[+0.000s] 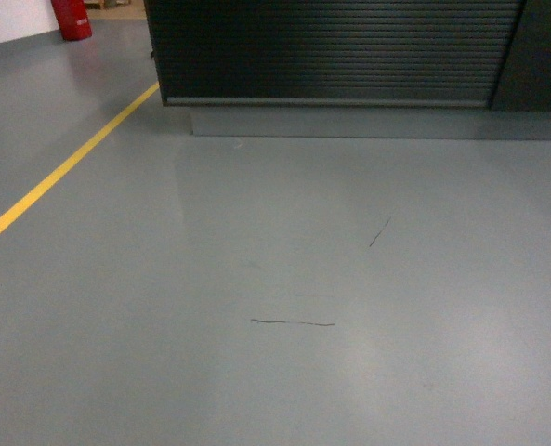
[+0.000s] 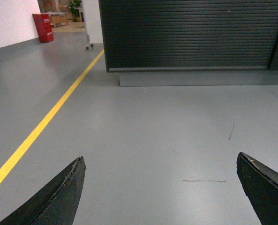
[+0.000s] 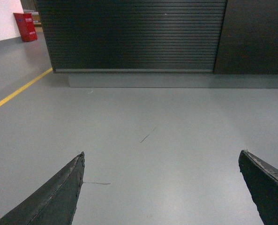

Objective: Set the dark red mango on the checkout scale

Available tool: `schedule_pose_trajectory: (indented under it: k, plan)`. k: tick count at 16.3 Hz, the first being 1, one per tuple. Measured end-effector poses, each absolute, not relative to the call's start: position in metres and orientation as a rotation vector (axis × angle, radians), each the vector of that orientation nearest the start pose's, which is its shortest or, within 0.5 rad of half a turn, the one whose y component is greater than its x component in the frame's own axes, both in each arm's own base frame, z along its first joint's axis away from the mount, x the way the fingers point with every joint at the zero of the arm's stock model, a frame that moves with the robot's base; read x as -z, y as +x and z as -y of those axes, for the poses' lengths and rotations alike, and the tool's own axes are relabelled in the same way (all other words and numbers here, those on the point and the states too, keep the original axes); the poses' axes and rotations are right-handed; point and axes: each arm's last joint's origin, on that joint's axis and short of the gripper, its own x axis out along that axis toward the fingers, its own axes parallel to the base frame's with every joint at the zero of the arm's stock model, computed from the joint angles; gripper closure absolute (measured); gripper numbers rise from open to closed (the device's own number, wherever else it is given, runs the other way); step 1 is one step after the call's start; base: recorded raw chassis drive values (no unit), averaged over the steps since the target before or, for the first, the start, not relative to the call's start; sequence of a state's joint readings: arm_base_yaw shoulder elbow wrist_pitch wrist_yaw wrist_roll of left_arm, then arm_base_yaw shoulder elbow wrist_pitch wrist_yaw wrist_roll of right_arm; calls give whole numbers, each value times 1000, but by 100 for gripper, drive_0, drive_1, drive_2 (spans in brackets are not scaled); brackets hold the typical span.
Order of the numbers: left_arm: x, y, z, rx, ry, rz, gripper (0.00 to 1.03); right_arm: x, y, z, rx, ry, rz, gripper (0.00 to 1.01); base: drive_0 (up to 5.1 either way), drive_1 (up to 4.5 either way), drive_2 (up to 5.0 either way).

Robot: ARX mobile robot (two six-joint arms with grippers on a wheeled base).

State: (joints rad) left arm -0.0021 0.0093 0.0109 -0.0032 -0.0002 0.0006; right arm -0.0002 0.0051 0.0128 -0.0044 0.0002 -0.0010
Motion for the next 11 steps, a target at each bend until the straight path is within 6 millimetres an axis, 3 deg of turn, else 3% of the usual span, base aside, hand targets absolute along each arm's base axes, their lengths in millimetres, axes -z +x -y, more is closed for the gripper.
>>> schedule_pose_trajectory:
  k: [11]
  plan:
    - [-166, 98, 0, 2, 1, -1, 5, -167, 97, 0, 0, -1, 4, 3, 9, 224, -207]
